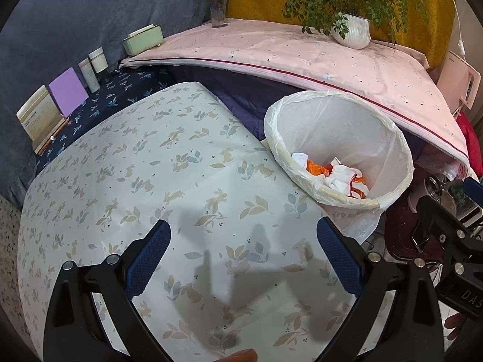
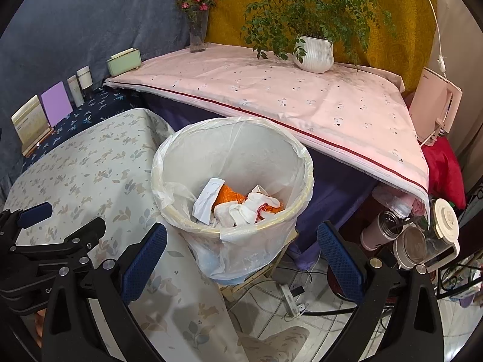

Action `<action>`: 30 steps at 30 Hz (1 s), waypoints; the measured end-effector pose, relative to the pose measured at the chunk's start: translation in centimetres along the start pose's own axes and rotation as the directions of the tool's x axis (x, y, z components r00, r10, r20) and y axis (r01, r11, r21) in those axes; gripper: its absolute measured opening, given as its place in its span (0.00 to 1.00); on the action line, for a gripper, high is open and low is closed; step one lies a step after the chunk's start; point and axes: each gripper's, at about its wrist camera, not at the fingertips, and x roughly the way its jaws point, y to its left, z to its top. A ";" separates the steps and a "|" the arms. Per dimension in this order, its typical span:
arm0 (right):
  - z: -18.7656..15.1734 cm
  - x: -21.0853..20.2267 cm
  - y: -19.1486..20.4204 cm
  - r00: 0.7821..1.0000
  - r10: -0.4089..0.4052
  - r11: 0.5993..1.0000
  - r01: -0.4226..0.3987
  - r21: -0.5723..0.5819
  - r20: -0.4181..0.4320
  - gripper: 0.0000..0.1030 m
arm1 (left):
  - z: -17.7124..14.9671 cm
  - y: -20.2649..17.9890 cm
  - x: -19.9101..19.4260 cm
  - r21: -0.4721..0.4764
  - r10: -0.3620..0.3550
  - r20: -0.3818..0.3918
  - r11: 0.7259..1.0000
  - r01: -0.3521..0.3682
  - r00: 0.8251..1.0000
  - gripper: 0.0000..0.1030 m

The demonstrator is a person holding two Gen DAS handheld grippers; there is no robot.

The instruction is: Collect trash

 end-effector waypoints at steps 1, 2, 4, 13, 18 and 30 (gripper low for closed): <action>0.0 0.1 0.0 1.000 -0.001 1.000 0.001 -0.001 -0.001 0.93 | 0.0 0.0 0.0 -0.002 -0.001 -0.002 1.000 0.001 1.000 0.90; -0.1 0.1 0.1 1.000 0.000 1.000 0.000 0.001 -0.002 0.93 | 0.0 0.0 0.1 -0.004 -0.003 -0.003 1.000 0.003 1.000 0.90; 0.0 0.2 0.1 1.000 0.003 1.000 -0.003 0.004 -0.004 0.93 | 0.0 0.1 0.2 -0.004 -0.003 -0.005 1.000 0.003 1.000 0.90; -0.1 0.6 0.3 1.000 0.009 1.000 -0.009 0.005 -0.005 0.93 | 0.0 0.1 0.3 -0.007 0.001 -0.006 1.000 -0.001 1.000 0.90; 0.0 0.7 0.4 1.000 0.011 1.000 -0.011 0.003 -0.006 0.93 | 0.0 0.1 0.4 -0.006 0.000 -0.006 1.000 0.000 1.000 0.90; -0.1 0.8 0.6 1.000 0.014 1.000 -0.014 0.003 -0.012 0.93 | 0.1 0.1 0.5 -0.011 -0.001 -0.012 1.000 0.000 1.000 0.90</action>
